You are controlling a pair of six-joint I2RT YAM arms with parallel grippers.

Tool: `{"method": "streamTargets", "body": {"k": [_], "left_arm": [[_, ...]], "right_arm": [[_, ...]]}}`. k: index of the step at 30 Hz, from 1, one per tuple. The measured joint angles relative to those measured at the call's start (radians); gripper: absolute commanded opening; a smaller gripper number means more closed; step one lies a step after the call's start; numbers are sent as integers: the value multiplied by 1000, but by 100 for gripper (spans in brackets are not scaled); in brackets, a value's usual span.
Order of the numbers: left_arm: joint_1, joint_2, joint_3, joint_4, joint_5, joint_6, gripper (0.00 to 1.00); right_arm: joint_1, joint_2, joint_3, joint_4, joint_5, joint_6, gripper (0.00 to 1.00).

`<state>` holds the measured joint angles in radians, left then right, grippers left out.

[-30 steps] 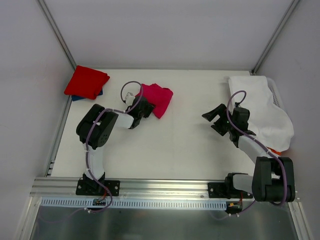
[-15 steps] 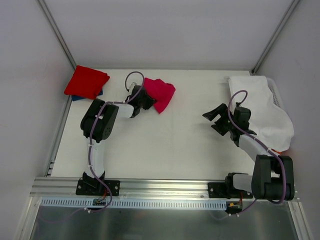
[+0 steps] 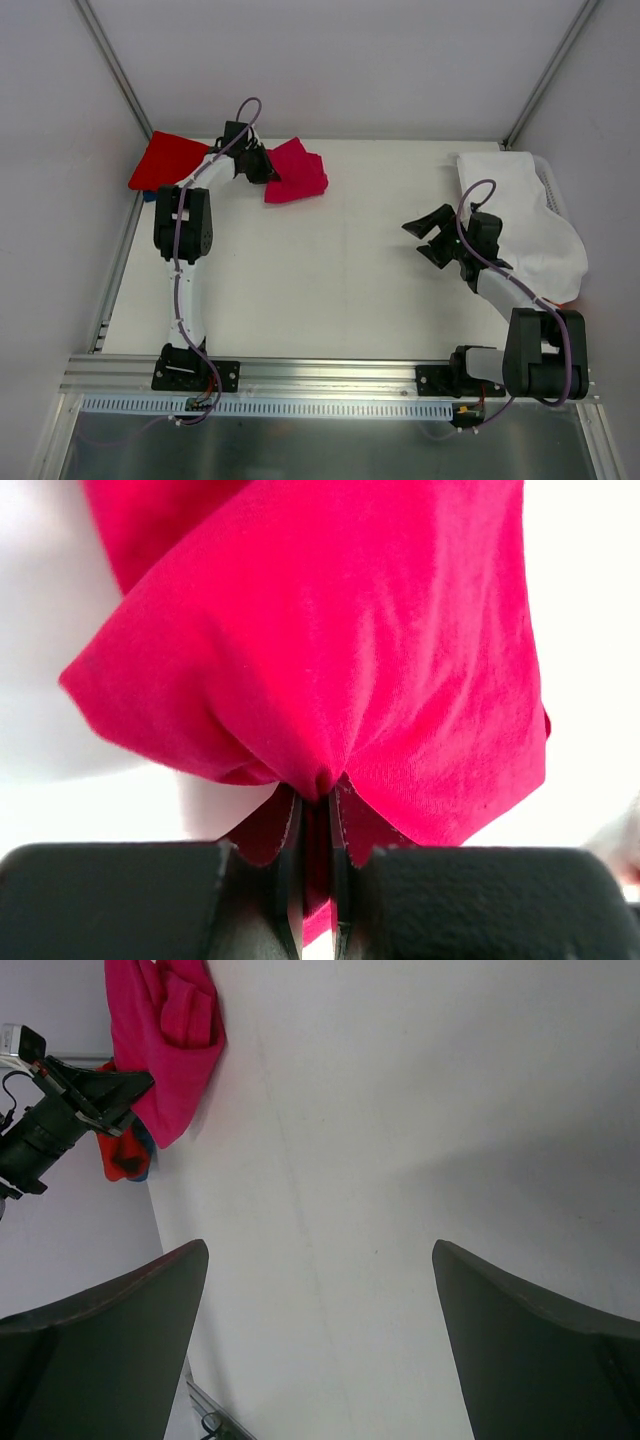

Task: Fold and stack the t-shirts
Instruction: Neatly place the folded tshirt to the corner

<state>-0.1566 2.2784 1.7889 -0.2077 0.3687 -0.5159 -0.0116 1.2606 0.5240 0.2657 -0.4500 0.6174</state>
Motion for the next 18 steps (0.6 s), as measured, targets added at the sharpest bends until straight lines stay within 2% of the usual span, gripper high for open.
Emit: {"method": "streamTargets", "body": {"k": [3, 7, 14, 18], "left_arm": [[37, 21, 94, -133, -4, 117, 0], [69, 23, 136, -241, -88, 246, 0], [72, 23, 153, -331, -333, 397, 0], [50, 37, 217, -367, -466, 474, 0]], "right_arm": [[0, 1, 0, 17, -22, 19, 99], [0, 6, -5, 68, -57, 58, 100], [0, 58, -40, 172, -113, 125, 99], [3, 66, -60, 204, -117, 139, 100]]}}
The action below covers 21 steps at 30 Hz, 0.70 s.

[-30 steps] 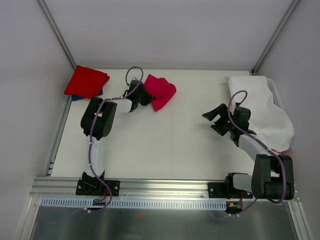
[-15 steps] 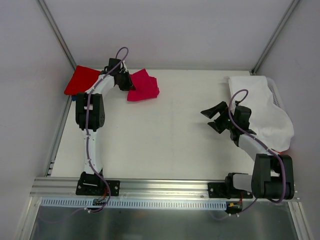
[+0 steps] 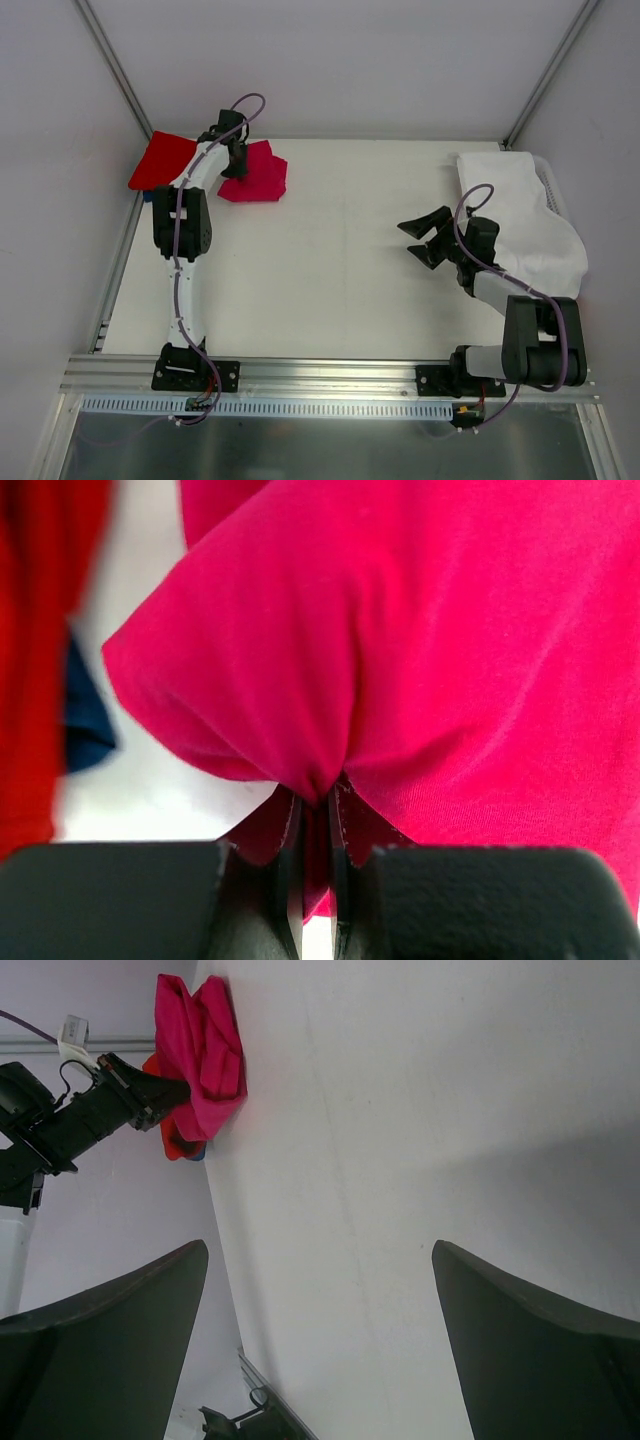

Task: Fold and stack the t-shirts
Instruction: Neatly place the folded tshirt to the corner

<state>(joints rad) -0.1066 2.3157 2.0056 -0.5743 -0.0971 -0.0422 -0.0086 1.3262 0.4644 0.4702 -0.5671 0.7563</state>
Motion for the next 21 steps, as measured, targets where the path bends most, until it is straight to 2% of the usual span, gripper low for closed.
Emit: {"method": "streamTargets", "body": {"k": [4, 13, 21], "left_arm": [[-18, 28, 72, -12, -77, 65, 0], [-24, 35, 183, -37, -135, 179, 0], [-24, 35, 210, -37, -226, 272, 0]], "right_arm": [[1, 28, -5, 43, -1, 10, 99], [23, 124, -16, 121, -25, 46, 100], [23, 153, -16, 160, -41, 64, 99]]}}
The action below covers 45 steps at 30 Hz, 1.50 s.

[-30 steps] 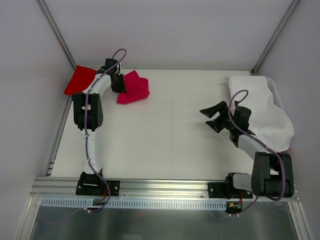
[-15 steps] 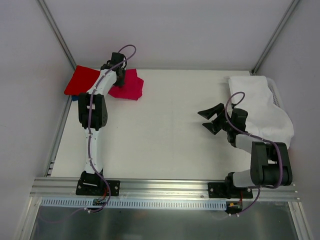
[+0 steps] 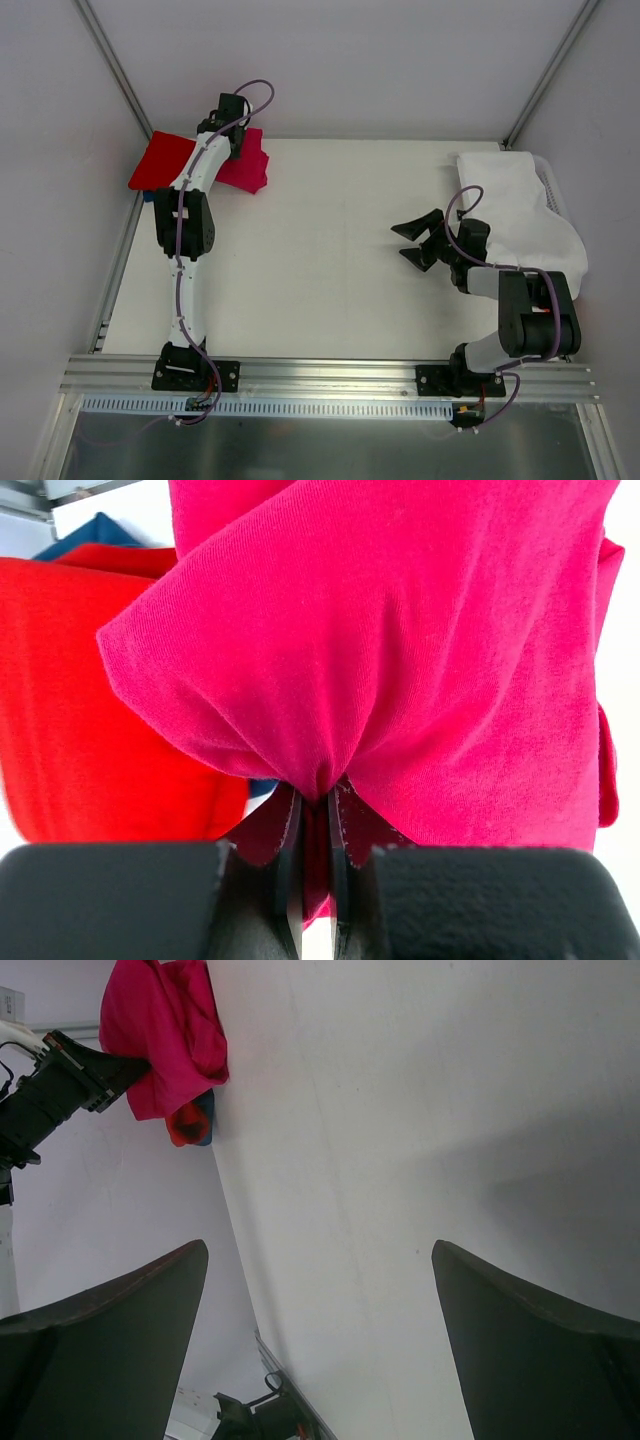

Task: Fold and stack the t-shirts
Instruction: Neatly place the folded tshirt to the corner

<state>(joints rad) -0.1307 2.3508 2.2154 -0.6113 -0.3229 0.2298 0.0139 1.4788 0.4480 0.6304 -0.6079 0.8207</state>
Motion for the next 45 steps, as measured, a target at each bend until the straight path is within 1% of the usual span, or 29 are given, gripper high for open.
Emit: {"method": "streamTargets", "body": {"k": [7, 10, 15, 27, 34, 45], "left_arm": [[16, -1, 0, -1, -86, 19, 0], [31, -6, 3, -4, -140, 22, 0], [70, -40, 4, -11, -181, 13, 0], [133, -100, 24, -17, -172, -44, 0], [172, -102, 24, -23, -151, -71, 0], [260, -99, 9, -23, -113, -157, 0]], "right_arm": [[2, 36, 0, 30, -11, 13, 99], [3, 41, 0, 42, -14, 18, 99], [4, 49, 0, 55, -23, 24, 100], [4, 66, -2, 72, -29, 26, 99], [6, 85, -2, 74, -30, 26, 99], [6, 99, -2, 76, -35, 26, 99]]}}
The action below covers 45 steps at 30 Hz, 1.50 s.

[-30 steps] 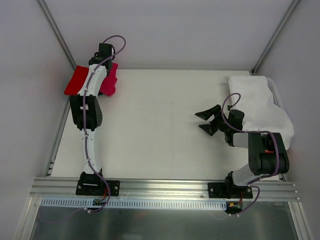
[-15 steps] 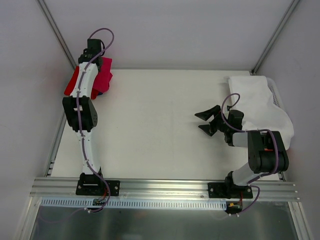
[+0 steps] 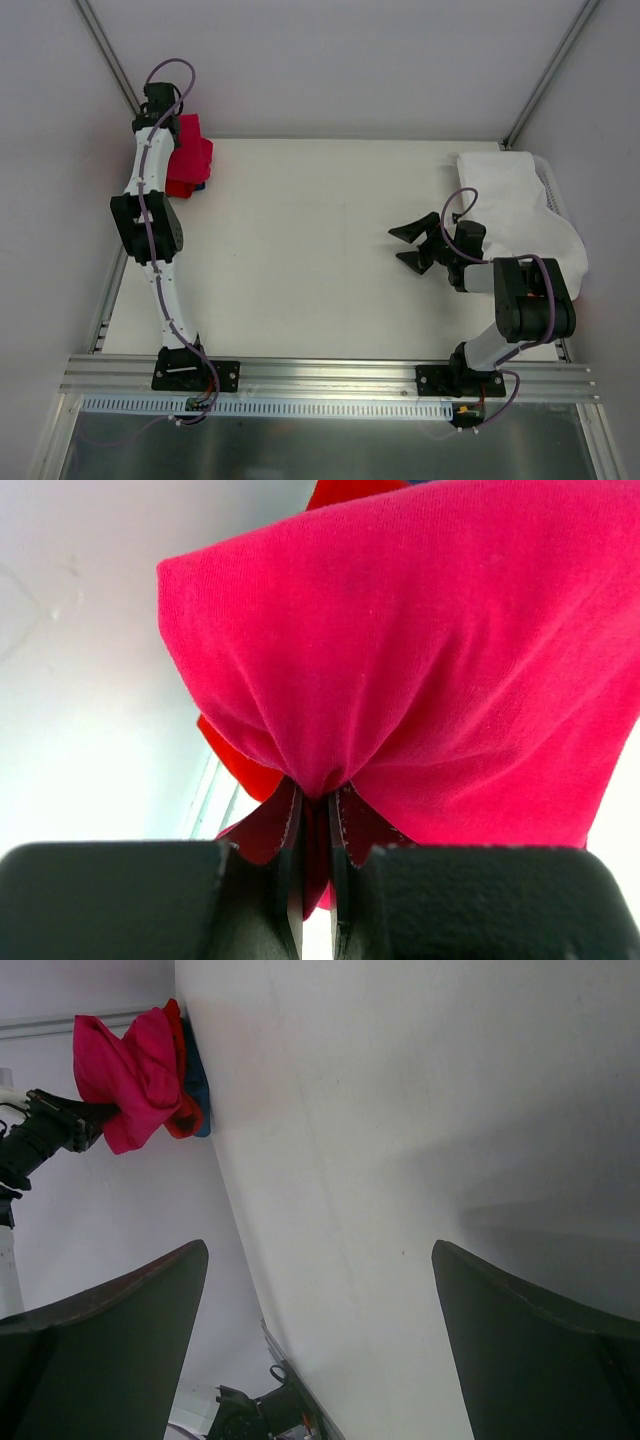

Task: Fold and stack the t-shirts
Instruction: Neatly place the folded tshirt to the corner

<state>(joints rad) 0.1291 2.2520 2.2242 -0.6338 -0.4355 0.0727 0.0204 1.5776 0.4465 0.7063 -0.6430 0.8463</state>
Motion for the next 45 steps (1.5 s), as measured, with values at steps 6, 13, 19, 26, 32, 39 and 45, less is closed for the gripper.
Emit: {"method": "streamTargets", "body": {"k": [6, 13, 19, 26, 32, 39, 45], "left_arm": [[46, 37, -19, 6, 60, -64, 0], [97, 97, -36, 16, 105, -138, 0], [169, 101, -39, 22, 206, -203, 76], [206, 101, -39, 23, 218, -270, 99], [199, 93, -42, 22, 218, -295, 99], [148, -6, -47, 15, 218, -297, 99], [23, -105, -38, 26, 218, -275, 99]], "right_arm": [[0, 4, 0, 0, -1, 0, 99], [0, 8, 0, 0, -2, -1, 99], [0, 13, 0, 0, -2, -1, 100], [0, 21, 0, 0, -2, -2, 99], [0, 21, 0, 0, -2, -3, 99], [4, 21, 0, 0, -2, -5, 99], [10, 21, 0, 0, -2, -6, 99]]}}
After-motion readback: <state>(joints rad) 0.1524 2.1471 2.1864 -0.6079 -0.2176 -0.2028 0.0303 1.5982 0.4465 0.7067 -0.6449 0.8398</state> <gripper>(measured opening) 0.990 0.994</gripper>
